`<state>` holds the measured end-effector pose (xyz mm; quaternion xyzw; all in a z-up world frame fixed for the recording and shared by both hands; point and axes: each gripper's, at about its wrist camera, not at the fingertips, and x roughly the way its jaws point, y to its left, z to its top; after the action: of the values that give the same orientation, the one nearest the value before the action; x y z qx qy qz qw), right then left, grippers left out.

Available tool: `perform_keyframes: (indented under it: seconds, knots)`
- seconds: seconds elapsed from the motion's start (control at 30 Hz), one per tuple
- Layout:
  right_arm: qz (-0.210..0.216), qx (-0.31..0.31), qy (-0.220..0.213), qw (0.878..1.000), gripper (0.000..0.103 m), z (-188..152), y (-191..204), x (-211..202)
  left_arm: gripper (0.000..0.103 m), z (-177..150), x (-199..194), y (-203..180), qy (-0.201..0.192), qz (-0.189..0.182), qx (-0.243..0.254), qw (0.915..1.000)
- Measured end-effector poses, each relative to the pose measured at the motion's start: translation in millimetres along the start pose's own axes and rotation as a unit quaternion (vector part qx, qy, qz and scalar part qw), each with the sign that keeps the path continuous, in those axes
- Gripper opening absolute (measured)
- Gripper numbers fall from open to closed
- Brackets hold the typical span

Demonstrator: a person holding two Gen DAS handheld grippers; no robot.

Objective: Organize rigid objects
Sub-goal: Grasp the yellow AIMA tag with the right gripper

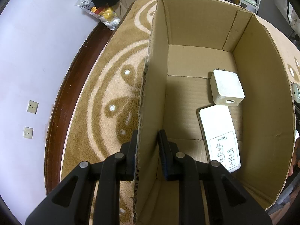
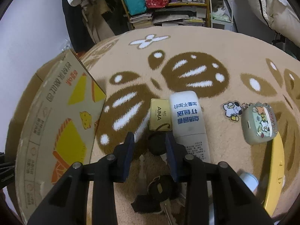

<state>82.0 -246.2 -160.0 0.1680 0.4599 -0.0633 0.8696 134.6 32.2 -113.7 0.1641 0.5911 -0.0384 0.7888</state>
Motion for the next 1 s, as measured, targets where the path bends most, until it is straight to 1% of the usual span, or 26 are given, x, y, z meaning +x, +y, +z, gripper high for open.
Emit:
perform_keyframes:
  seconds: [0.1,0.13,0.2,0.27,0.37,0.4,0.5,0.53,0.6,0.63,0.67,0.7,0.8,0.93,1.0]
  knots:
    - [-0.009,0.000,0.001,1.000,0.036,2,-2,6,0.020,0,0,0,0.000,0.001,0.001,1.0000]
    - [-0.012,-0.001,0.000,1.000,0.033,3,-3,9,0.020,0,1,0,0.000,0.002,0.001,1.0000]
    - [-0.024,-0.012,-0.007,1.000,0.031,5,-2,13,0.020,0,1,0,0.000,0.003,0.004,1.0000]
    - [-0.033,-0.025,-0.011,0.999,0.031,8,1,16,0.020,0,2,0,-0.001,0.003,0.004,1.0000]
    - [-0.021,-0.011,-0.014,1.000,0.031,11,-2,19,0.020,-1,2,-1,-0.001,0.003,0.004,1.0000]
    - [-0.019,-0.008,-0.014,1.000,0.024,12,-3,19,0.020,-1,2,-1,-0.001,0.004,0.005,1.0000]
    - [-0.018,-0.015,-0.019,1.000,0.024,13,-3,20,0.020,-1,2,-1,-0.001,0.005,0.006,1.0000]
    - [-0.020,-0.018,-0.021,0.999,0.017,13,-2,20,0.020,-1,1,-3,-0.001,0.005,0.006,1.0000]
    - [-0.020,-0.017,-0.026,0.999,0.014,14,-1,17,0.020,-1,1,-4,-0.001,0.004,0.005,1.0000]
    - [-0.019,-0.015,-0.028,0.999,0.009,15,-2,16,0.020,-2,1,-4,-0.001,0.004,0.004,1.0000]
    - [-0.012,-0.013,-0.030,0.999,0.008,17,-2,14,0.020,-2,1,-5,-0.001,0.003,0.004,1.0000]
    - [-0.009,-0.012,-0.032,0.999,0.001,18,-2,12,0.020,-2,1,-5,-0.001,0.003,0.004,1.0000]
    - [-0.009,-0.007,-0.041,0.999,0.001,20,-3,5,0.020,-2,1,-5,0.000,0.005,0.006,1.0000]
    - [0.005,0.000,-0.057,0.998,0.001,23,-3,-5,0.020,-2,1,-7,0.001,0.006,0.006,1.0000]
    - [-0.001,0.003,-0.060,0.998,0.001,23,-3,-6,0.020,-2,1,-7,0.000,0.007,0.007,1.0000]
